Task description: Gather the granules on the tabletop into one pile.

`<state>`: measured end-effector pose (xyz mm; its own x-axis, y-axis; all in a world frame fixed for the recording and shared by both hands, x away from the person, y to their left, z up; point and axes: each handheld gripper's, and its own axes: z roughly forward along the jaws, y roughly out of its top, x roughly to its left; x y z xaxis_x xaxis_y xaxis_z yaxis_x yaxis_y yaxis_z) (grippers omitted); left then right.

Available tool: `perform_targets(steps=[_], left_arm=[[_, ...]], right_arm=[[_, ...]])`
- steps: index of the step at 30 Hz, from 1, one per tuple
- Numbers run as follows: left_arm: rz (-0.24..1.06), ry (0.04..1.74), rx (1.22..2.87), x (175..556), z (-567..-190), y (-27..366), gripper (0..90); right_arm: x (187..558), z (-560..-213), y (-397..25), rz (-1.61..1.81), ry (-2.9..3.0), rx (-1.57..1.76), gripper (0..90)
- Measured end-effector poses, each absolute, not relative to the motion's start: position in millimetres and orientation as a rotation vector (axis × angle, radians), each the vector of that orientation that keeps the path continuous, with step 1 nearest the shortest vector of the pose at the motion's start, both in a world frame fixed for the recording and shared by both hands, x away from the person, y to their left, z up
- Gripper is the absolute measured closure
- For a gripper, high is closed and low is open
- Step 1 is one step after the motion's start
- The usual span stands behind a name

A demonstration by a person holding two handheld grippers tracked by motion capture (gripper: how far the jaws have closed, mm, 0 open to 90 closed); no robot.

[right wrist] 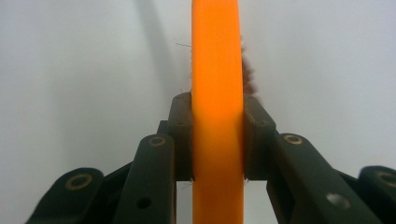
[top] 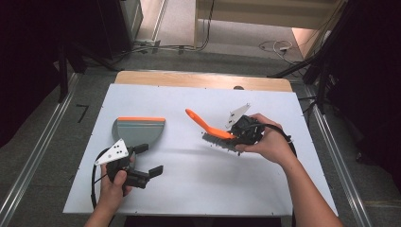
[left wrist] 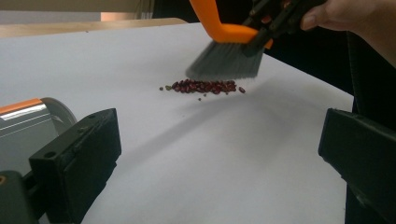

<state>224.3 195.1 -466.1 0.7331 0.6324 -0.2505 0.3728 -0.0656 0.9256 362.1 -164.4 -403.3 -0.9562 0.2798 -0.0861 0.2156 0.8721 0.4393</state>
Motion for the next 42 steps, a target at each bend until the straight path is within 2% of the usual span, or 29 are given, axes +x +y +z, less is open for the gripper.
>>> perform_targets(steps=[7, 12, 26, 35, 42], left_arm=[[0.258, 0.813, 1.681, 223.7, -466.0, 194.1, 0.5], [0.259, 0.814, 1.683, 224.3, -466.3, 195.0, 0.5], [0.259, 0.811, 1.676, 223.9, -465.9, 195.8, 0.4], [0.257, 0.814, 1.676, 223.9, -465.9, 195.7, 0.4], [0.254, 0.815, 1.685, 224.2, -466.6, 193.5, 0.4]], right_arm=[[374.2, -426.8, -158.8, 0.557, 3.027, 0.41, 68.6], [393.3, -430.8, -161.2, 0.612, 3.021, 0.443, 68.5], [401.9, -416.7, -160.5, 0.623, 2.935, 0.505, 68.6], [398.4, -394.2, -195.6, 0.694, 2.73, 0.739, 68.5], [408.7, -415.7, -222.9, 0.462, 2.515, 0.962, 68.6]])
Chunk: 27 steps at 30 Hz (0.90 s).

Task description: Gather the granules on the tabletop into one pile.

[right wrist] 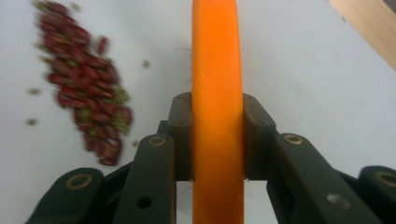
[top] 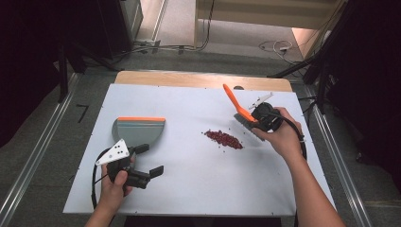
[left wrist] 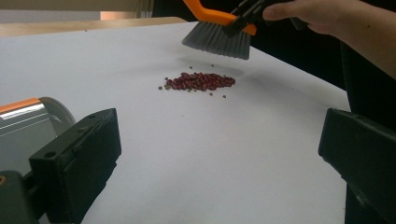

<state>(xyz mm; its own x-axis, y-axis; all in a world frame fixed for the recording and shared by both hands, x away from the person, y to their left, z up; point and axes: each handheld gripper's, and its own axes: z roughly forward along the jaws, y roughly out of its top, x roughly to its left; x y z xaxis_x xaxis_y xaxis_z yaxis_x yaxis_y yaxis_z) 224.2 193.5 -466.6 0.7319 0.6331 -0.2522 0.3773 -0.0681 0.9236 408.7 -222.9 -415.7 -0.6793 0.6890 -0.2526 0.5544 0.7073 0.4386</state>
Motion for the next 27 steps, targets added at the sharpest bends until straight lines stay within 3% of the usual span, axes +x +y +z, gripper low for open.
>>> perform_targets(steps=[4, 13, 27], left_arm=[[0.257, 0.817, 1.688, 224.6, -467.0, 193.7, 0.4], [0.257, 0.816, 1.69, 224.5, -467.2, 193.4, 0.5], [0.281, 0.82, 1.684, 224.2, -465.9, 197.3, 0.4]], right_arm=[[406.0, -432.4, -219.5, 0.439, 2.556, 0.932, 68.6], [380.8, -425.2, -208.8, 0.507, 2.598, 0.837, 68.6], [345.9, -412.1, -259.7, 0.895, 2.512, 1.047, 68.6]])
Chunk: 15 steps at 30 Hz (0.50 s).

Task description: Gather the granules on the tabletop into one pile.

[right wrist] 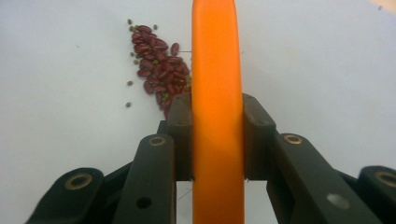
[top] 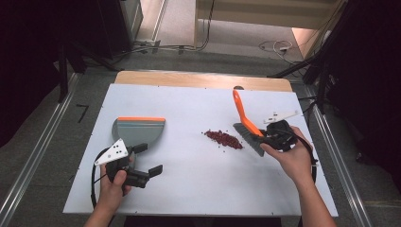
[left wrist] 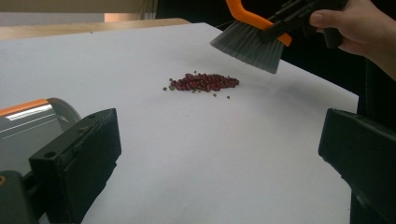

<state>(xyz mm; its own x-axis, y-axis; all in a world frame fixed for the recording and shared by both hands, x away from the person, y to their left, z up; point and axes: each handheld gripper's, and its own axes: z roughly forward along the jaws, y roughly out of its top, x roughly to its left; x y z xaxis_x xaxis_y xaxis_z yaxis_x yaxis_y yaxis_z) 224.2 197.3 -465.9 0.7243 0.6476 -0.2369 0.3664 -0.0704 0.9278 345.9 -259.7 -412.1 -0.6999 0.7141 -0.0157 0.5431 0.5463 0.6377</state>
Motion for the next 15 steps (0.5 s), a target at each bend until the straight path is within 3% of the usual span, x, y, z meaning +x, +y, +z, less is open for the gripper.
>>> perform_targets(steps=[15], left_arm=[[0.33, 0.83, 1.664, 224.2, -464.6, 204.1, 0.4]], right_arm=[[314.5, -446.5, -333.6, 1.223, 2.488, 1.266, 68.6]])
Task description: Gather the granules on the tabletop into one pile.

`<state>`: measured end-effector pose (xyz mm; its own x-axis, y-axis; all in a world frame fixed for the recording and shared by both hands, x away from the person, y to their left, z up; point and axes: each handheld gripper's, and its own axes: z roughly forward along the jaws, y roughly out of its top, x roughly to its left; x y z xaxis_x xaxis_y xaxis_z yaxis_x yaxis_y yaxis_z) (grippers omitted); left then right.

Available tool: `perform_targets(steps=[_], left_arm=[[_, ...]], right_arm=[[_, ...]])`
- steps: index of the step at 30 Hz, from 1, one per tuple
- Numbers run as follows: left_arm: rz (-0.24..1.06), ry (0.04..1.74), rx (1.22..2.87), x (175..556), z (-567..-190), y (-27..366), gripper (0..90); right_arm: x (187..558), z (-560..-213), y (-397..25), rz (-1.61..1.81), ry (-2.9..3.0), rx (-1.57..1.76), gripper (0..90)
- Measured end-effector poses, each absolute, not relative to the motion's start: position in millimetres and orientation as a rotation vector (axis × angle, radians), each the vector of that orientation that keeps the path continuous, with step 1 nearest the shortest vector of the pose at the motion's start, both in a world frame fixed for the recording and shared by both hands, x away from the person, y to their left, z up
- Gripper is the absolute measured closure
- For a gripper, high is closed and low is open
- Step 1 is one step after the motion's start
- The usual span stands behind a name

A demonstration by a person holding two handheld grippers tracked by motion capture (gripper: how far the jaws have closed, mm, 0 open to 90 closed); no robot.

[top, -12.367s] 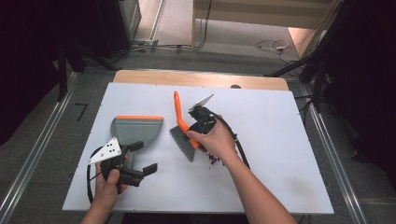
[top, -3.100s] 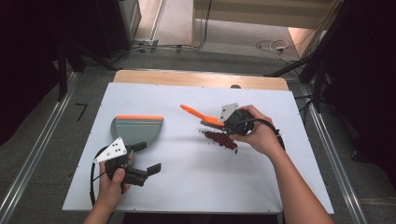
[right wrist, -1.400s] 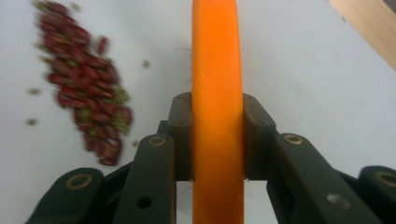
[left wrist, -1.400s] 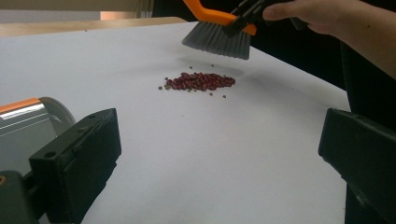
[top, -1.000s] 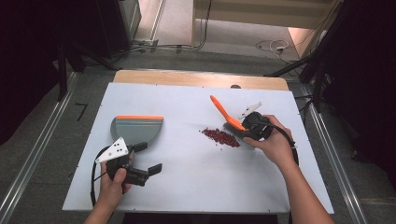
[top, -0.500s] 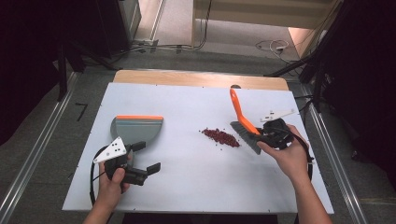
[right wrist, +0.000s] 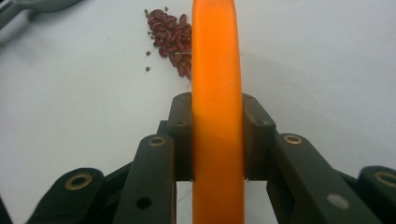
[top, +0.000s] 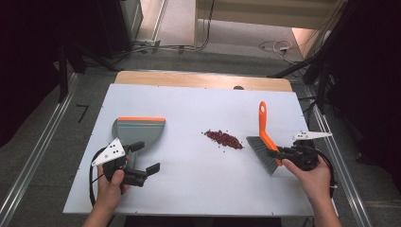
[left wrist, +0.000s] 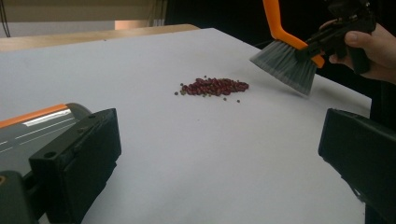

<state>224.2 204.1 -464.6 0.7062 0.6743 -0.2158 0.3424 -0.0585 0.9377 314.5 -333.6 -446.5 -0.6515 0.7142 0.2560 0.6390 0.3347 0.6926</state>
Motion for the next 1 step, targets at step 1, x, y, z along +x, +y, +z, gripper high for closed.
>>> perform_targets(steps=[1], left_arm=[[0.33, 0.833, 1.661, 224.5, -464.5, 204.4, 0.4]], right_arm=[[314.0, -447.4, -337.3, 1.24, 2.482, 1.28, 68.6]])
